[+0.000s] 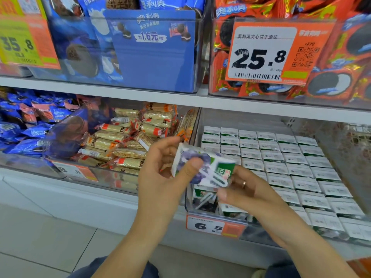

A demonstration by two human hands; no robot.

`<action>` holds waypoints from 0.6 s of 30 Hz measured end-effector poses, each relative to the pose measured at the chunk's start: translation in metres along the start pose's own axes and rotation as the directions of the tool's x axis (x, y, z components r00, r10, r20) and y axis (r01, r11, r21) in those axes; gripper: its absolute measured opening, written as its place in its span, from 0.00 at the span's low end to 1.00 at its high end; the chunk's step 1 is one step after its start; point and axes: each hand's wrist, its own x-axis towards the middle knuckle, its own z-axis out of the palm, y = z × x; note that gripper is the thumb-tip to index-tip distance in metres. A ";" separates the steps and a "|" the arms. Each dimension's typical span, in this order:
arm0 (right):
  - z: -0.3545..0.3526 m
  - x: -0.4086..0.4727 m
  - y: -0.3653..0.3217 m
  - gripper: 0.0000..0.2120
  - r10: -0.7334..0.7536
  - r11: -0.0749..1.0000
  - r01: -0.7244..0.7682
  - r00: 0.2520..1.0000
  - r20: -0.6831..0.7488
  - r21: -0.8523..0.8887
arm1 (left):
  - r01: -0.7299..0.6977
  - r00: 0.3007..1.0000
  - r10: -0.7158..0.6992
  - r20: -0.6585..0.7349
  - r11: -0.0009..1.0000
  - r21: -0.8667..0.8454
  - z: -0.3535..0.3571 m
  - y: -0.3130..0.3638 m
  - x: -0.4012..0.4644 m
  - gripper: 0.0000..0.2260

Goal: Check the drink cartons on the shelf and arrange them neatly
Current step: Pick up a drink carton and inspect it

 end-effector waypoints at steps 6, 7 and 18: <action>0.003 0.000 -0.005 0.13 -0.092 0.994 0.098 0.988 -0.124 0.041 | 0.175 0.976 -0.166 0.142 0.983 -0.052 -0.005 0.003 0.004 0.19; 0.002 0.000 -0.006 0.14 -0.069 0.990 0.086 0.985 -0.155 0.110 | 0.189 0.963 -0.169 0.211 0.979 -0.077 -0.005 0.003 0.004 0.20; -0.011 -0.001 -0.009 0.10 -0.014 0.942 0.074 0.983 -0.184 0.327 | -0.168 0.946 0.071 0.316 0.942 0.291 0.001 0.002 -0.009 0.27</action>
